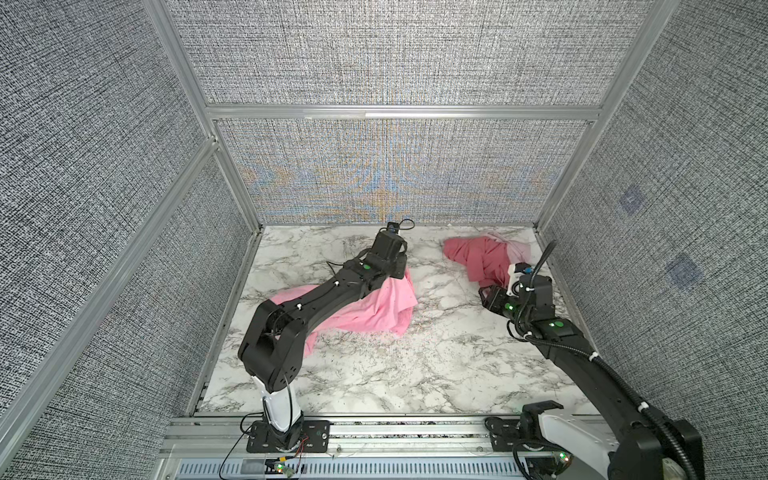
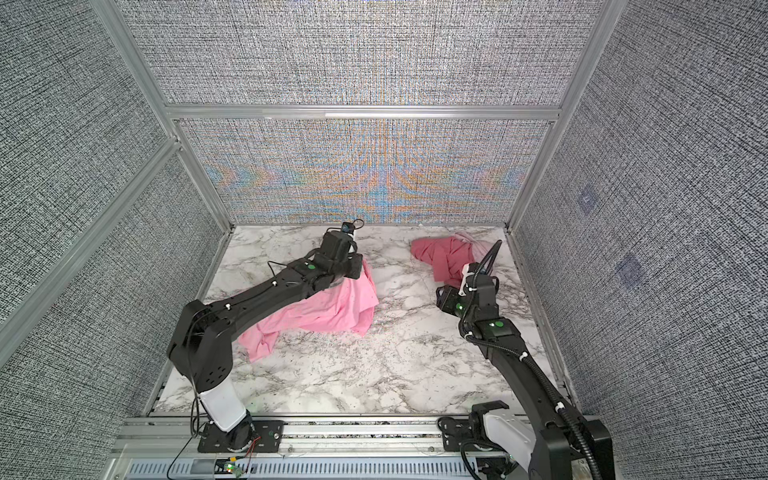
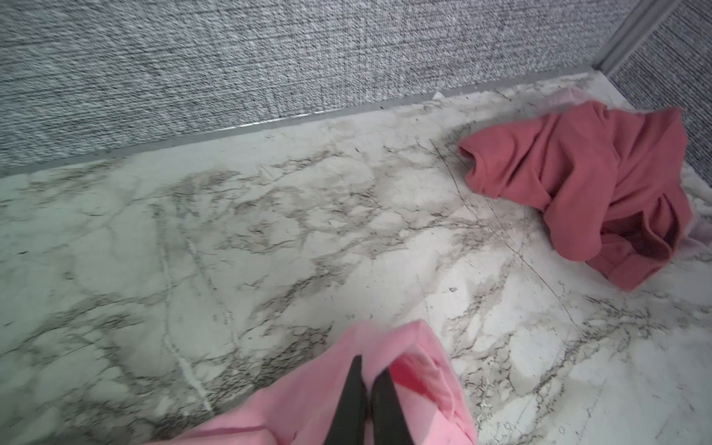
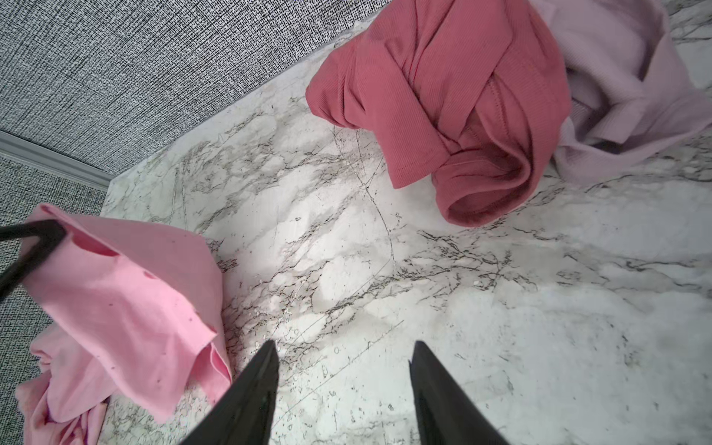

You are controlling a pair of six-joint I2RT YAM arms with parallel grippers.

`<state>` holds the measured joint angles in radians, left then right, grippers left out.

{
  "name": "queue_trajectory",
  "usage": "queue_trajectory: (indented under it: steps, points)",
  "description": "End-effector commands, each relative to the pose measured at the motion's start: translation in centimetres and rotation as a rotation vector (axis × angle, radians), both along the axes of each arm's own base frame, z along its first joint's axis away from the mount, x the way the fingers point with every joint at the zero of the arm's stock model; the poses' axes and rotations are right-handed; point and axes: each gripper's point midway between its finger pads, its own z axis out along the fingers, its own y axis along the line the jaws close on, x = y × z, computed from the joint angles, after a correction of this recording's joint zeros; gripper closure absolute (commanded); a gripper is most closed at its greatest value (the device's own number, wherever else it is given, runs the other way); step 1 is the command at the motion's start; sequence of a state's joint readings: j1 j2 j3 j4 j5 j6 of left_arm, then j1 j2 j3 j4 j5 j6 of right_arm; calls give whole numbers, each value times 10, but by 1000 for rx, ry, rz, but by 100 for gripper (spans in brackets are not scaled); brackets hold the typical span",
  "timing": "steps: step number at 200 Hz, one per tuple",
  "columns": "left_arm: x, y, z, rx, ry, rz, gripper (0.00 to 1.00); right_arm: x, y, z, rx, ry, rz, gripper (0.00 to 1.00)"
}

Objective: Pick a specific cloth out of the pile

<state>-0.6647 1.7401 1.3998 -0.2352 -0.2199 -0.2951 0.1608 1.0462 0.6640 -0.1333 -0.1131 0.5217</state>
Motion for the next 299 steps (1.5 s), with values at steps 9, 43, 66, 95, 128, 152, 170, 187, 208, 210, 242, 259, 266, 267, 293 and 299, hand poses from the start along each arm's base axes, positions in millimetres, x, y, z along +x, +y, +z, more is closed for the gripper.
queue_trajectory:
  steps: [9,43,66,95,128,152,170,187,208,210,242,259,266,267,293,299]
  points:
    - [5,48,31,14,-68,115,100,10,6,11,32,-44,11,43]
    - [-2,100,64,11,-151,204,100,18,13,13,55,-46,38,43]
    - [-11,143,75,17,-168,304,100,24,18,16,73,-54,53,43]
    - [-29,201,77,20,-159,431,100,35,27,29,93,-77,95,43]
    - [-55,256,72,-8,-154,567,100,49,40,42,118,-85,149,43]
    - [-69,280,63,-21,-129,625,100,58,49,45,141,-85,178,43]
    - [-77,293,54,-9,-102,668,100,63,54,46,152,-88,194,43]
    - [-84,304,47,-5,-75,709,100,67,59,47,169,-87,208,43]
    - [-95,314,44,-9,-62,749,100,69,68,48,192,-89,228,43]
    - [-96,315,44,-8,-59,753,100,70,68,48,193,-87,228,43]
    - [-114,330,35,45,11,823,100,74,78,52,194,-92,252,43]
    - [-122,332,25,70,53,837,100,75,83,50,201,-87,267,43]
    - [-126,334,23,79,62,847,100,75,85,50,204,-86,271,43]
    - [-127,335,22,81,64,850,100,75,85,50,205,-85,271,43]
    - [-143,345,15,125,85,899,100,74,92,47,216,-85,286,43]
    - [-147,348,12,139,94,910,100,74,93,46,220,-81,290,43]
